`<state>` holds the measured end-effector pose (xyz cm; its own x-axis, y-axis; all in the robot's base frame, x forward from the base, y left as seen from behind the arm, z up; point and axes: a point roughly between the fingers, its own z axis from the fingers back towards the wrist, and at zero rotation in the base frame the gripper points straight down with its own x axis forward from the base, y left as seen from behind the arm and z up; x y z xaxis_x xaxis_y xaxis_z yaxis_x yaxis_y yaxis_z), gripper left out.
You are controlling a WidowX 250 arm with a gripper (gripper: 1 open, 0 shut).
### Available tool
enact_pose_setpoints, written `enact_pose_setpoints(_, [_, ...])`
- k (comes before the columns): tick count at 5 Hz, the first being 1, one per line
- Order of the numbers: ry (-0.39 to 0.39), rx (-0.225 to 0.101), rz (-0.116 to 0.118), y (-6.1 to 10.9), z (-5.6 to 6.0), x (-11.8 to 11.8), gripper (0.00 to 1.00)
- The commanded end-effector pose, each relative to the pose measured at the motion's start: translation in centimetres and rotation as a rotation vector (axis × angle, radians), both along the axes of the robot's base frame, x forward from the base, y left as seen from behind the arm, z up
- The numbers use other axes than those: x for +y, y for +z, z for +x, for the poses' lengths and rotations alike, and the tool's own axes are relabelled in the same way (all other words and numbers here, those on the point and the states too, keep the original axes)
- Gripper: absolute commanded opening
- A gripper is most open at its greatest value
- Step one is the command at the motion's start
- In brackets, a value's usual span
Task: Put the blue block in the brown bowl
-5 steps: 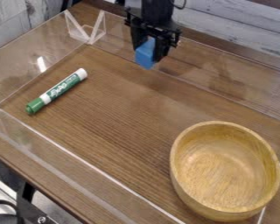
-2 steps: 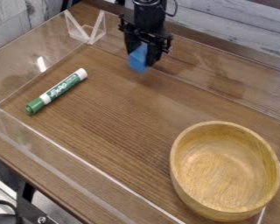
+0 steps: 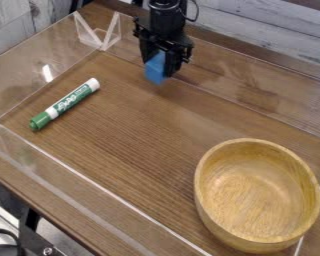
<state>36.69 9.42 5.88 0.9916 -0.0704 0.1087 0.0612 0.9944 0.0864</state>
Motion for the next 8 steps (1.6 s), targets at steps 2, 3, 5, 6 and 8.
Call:
enact_pose_setpoints(2, [-0.005, -0.081, 0.024, 2.1, 0.5, 0.7, 0.0])
enact_pose_setpoints(3, [-0.005, -0.078, 0.033, 3.0, 0.0, 0.3, 0.0])
enact_pose_setpoints(5, [-0.006, -0.075, 0.048, 4.8, -1.4, -0.7, 0.0])
enact_pose_setpoints(6, [-0.014, -0.08, 0.047, 6.1, -3.0, -2.3, 0.0])
enact_pose_setpoints(8, [-0.045, -0.086, 0.031, 7.6, -6.5, -6.1, 0.0])
